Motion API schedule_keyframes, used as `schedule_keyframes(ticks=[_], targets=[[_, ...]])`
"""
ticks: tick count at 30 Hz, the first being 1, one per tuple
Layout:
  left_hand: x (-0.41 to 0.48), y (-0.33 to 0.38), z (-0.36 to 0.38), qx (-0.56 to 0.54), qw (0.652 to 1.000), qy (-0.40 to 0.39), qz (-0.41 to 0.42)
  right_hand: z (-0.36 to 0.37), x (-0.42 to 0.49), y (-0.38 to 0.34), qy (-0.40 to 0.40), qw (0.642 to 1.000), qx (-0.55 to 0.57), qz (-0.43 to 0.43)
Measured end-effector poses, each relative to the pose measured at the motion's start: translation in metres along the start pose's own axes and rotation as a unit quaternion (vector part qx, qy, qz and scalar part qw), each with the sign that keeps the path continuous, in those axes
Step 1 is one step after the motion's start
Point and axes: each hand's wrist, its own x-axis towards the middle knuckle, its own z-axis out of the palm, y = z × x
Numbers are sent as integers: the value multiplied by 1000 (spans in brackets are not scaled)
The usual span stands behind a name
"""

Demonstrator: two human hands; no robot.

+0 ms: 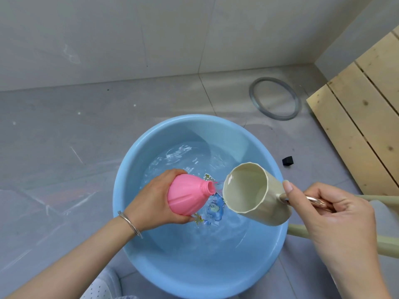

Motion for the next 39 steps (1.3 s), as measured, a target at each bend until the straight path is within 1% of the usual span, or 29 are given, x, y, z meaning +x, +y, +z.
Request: schedule_keyframes(ticks=[6, 12, 28, 35, 39], targets=[[0, 3, 0, 2, 1000, 8, -4, -1, -1, -8, 1, 1000, -24, -9], [-2, 0, 2, 9, 1000, -1, -16, -1, -1, -11, 0, 999, -40, -25], [-2, 5, 1, 16, 1000, 0, -6, 4, -4, -18, -2, 997, -38, -72], [-2, 6, 2, 14, 1000, 4, -7, 6, -6, -17, 6, 984, -102, -145], [-2, 6, 2, 15, 1000, 4, -5, 7, -6, -18, 19, 969, -147, -200]])
